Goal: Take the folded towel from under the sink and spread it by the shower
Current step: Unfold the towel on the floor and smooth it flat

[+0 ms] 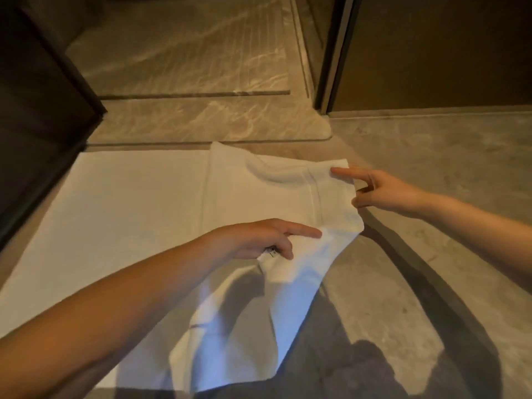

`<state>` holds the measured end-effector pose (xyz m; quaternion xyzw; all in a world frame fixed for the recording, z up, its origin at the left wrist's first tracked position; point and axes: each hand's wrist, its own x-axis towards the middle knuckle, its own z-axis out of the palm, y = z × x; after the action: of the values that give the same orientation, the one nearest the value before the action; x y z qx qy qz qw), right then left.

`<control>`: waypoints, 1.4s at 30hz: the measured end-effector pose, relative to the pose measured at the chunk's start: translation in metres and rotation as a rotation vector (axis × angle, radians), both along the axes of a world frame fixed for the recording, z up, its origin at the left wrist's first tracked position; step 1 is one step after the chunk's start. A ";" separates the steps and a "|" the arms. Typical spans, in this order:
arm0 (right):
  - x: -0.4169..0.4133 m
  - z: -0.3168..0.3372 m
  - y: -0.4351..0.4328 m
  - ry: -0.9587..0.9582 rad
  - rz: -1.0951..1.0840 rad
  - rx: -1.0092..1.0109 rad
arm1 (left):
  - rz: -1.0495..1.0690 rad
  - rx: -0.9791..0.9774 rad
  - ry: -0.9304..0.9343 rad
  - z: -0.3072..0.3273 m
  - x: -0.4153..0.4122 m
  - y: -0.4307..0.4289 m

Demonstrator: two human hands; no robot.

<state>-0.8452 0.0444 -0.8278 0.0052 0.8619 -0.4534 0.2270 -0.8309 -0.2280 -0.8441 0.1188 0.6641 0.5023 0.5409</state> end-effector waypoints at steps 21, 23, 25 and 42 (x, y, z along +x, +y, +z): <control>0.019 -0.041 0.070 0.005 -0.104 0.347 | 0.044 -0.045 0.298 -0.064 0.078 0.087; 0.018 -0.046 0.069 0.017 -0.064 0.413 | 0.008 -0.050 0.313 -0.063 0.082 0.088; 0.018 -0.049 0.068 0.039 -0.031 0.476 | -0.008 -0.025 0.289 -0.060 0.083 0.087; 0.025 -0.057 0.062 0.113 -0.082 0.428 | 0.266 -0.090 1.047 -0.071 0.049 0.074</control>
<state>-0.8202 0.1068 -0.8850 0.0629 0.9489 -0.2686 0.1535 -0.7816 -0.1540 -0.9150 0.2450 0.8750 0.4110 0.0739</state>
